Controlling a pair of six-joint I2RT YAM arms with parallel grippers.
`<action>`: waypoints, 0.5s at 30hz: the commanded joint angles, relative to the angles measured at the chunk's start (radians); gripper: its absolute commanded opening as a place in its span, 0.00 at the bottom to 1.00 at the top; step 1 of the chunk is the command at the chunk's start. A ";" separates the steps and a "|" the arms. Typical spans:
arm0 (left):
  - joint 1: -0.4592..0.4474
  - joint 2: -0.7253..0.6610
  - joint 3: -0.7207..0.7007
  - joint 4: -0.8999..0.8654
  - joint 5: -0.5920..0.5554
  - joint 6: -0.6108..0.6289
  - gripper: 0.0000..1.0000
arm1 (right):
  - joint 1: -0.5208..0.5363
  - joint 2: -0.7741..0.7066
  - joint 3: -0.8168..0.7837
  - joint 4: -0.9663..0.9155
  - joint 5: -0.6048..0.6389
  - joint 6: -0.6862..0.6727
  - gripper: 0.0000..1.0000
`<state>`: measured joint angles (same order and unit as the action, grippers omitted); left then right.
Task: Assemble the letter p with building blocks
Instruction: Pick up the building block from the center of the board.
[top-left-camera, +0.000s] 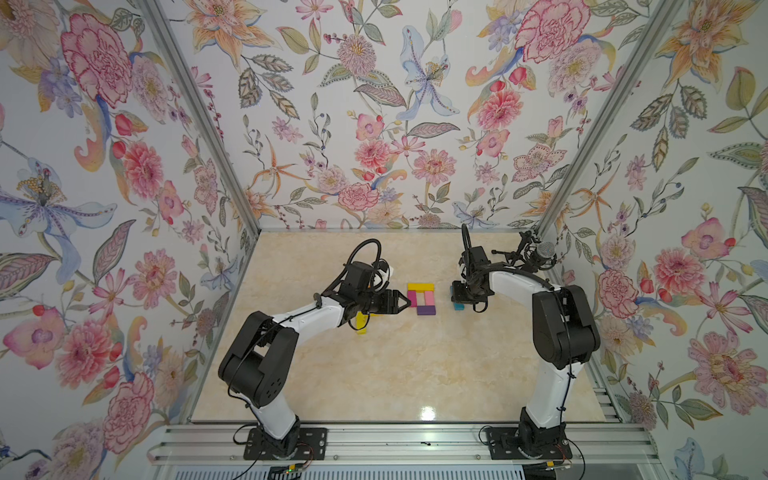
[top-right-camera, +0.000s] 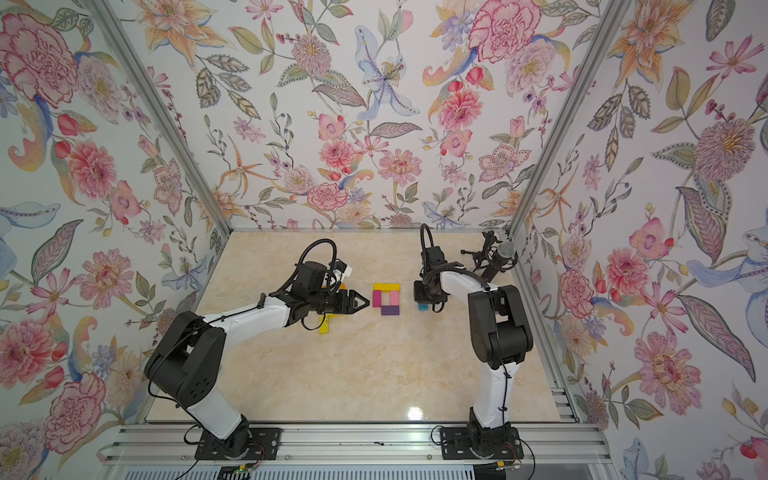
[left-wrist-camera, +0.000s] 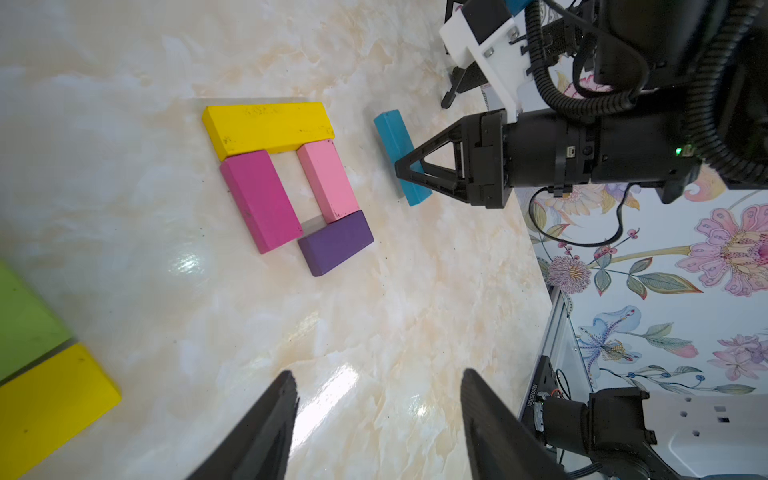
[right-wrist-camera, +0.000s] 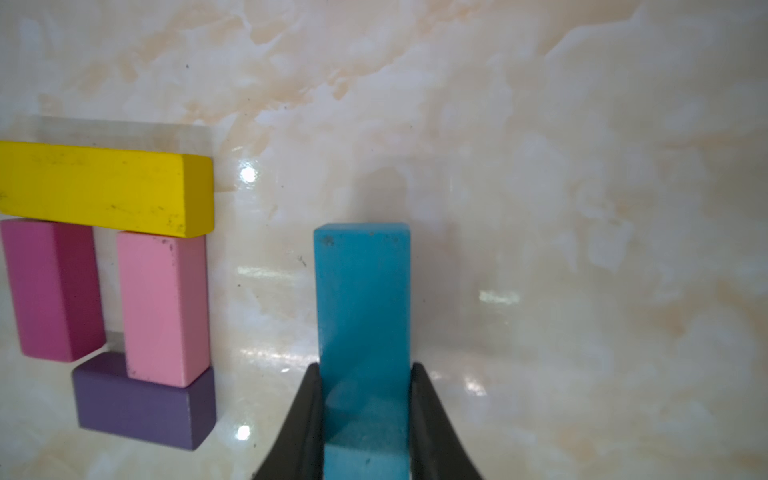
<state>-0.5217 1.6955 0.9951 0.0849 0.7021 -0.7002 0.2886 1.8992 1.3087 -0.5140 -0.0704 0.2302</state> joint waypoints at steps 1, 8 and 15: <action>0.017 -0.033 -0.033 0.061 0.075 -0.009 0.65 | 0.027 -0.106 -0.017 -0.019 -0.012 0.043 0.13; 0.047 -0.107 -0.095 0.076 0.097 -0.007 0.65 | 0.149 -0.193 -0.038 -0.030 0.006 0.130 0.14; 0.084 -0.233 -0.137 -0.022 0.009 0.054 0.67 | 0.290 -0.198 -0.032 -0.030 0.073 0.234 0.17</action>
<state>-0.4587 1.5131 0.8867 0.0967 0.7441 -0.6876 0.5499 1.7107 1.2919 -0.5144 -0.0391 0.3893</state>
